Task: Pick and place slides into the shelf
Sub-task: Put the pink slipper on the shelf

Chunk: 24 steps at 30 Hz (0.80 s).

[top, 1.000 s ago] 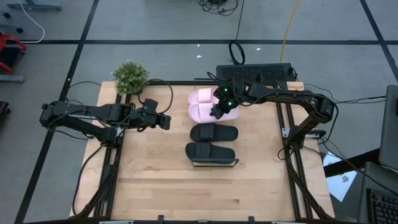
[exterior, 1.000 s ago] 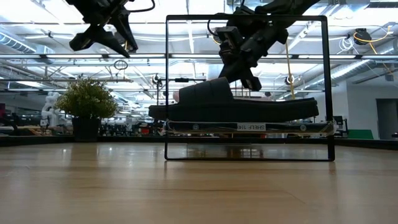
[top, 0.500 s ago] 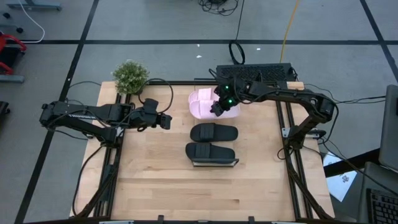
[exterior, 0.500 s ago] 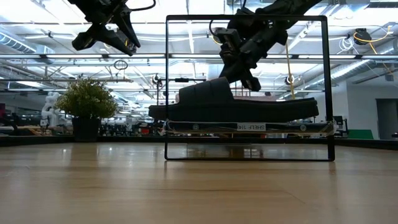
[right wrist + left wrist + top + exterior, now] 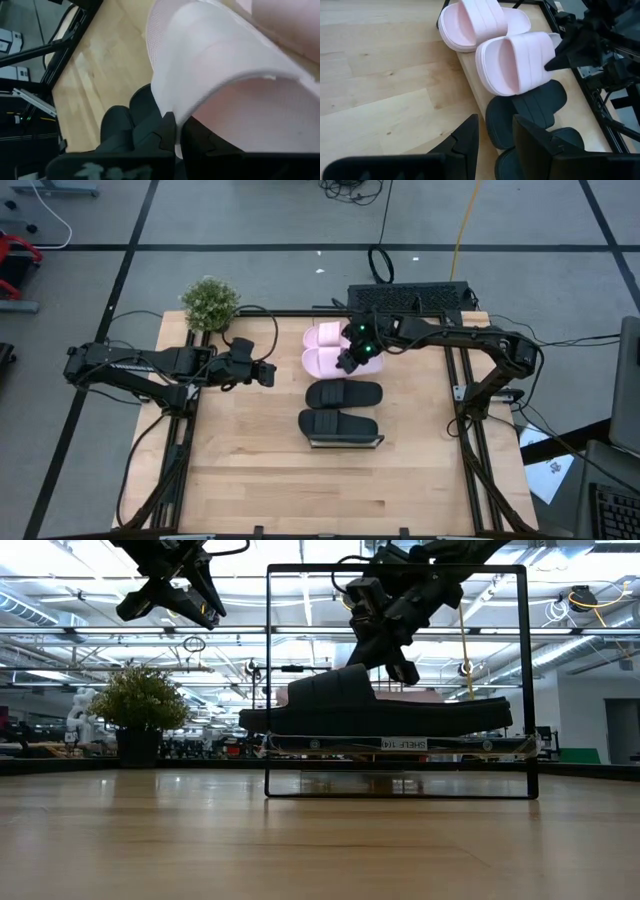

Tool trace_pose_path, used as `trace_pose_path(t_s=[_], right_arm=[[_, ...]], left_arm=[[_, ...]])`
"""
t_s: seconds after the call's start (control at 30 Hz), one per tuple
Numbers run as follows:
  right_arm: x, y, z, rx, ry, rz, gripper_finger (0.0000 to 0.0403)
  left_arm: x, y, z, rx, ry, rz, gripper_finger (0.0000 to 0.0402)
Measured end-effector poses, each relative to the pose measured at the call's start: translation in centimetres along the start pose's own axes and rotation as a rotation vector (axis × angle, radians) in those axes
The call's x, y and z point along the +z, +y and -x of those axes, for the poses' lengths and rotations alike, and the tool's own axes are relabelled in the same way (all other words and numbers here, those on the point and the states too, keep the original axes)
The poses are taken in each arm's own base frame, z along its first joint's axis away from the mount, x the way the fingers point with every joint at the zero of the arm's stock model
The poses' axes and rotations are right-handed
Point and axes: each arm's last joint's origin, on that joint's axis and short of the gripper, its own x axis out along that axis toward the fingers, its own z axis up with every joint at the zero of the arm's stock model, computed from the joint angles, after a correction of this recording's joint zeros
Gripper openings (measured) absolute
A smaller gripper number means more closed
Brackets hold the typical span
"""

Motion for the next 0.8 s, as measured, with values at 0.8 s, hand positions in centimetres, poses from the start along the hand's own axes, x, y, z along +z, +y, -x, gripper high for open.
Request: trace_pose_path(t_s=[0.8], right_arm=[[-1.1,-1.7,-1.1,0.010,-0.013,-0.079,0.0000]], left_arm=[[0.0,0.0,0.0,-0.002,-0.002,0.000,0.0115]])
